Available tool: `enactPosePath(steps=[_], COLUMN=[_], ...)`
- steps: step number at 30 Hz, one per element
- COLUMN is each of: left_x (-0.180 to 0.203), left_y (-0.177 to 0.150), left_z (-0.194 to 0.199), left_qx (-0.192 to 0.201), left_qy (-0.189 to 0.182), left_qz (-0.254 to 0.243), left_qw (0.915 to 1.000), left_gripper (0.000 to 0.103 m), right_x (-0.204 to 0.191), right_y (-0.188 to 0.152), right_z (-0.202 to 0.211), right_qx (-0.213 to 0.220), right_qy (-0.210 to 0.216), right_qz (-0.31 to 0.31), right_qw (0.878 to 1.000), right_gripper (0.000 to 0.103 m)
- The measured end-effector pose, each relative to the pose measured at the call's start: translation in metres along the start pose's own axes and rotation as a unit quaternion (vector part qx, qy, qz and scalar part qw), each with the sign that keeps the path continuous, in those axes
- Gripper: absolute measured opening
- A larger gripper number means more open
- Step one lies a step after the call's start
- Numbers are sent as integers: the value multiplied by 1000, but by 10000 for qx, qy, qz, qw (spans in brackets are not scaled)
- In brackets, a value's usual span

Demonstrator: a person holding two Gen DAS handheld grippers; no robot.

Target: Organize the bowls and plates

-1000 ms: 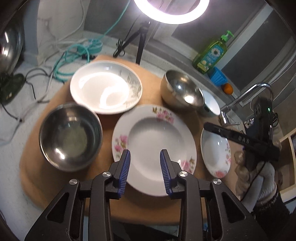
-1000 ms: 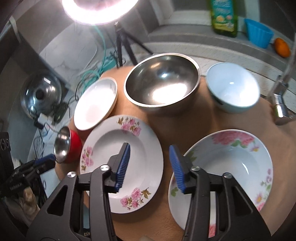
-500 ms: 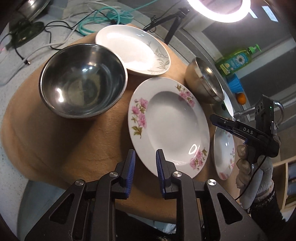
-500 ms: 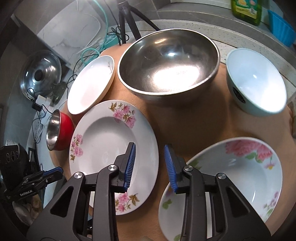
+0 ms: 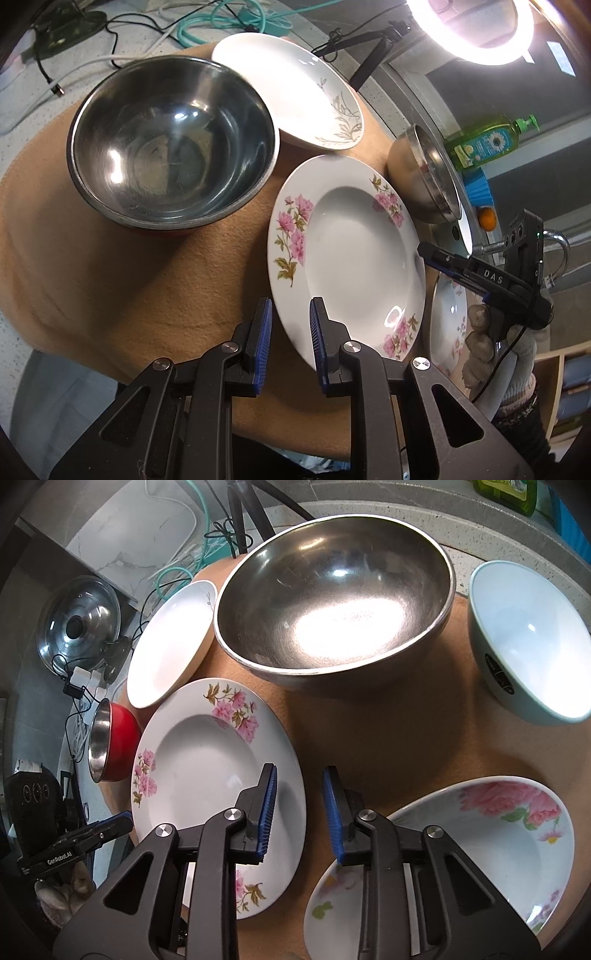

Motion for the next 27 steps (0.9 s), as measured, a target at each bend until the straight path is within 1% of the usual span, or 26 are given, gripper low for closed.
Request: enactPosePath(steps=[10, 13, 20, 27], left_x=[-1, 0, 4, 7], left_y=[3, 4, 5, 6], left_z=[-9, -11, -13, -13], left_qx=[-111, -137, -150, -175], left_qy=[-3, 11, 67, 158], left_qz=[27, 8, -88, -293], left_qw=[9999, 9999, 9998, 9993], left_gripper=[17, 17, 17, 18], right_x=[1, 0, -5, -9], right_y=[3, 3, 3, 1], right_z=[-7, -10, -11, -11], right_qx=[-107, -186, -203, -196], right_qy=[126, 228, 189, 87], right_qz=[-30, -38, 20, 73], right_qw=[9999, 9996, 9996, 9997], right_gripper=[25, 21, 20, 20])
Point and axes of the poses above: each gripper's, at about its wrist camera, not at the fingertips, and z roughly against the way its jaws point, x to its right, y to its top, the point moved 2 cm from there along -z, roughly the way its jaws point, and after that the axes turned 7 degrees about -z, right-handed, at the moved point
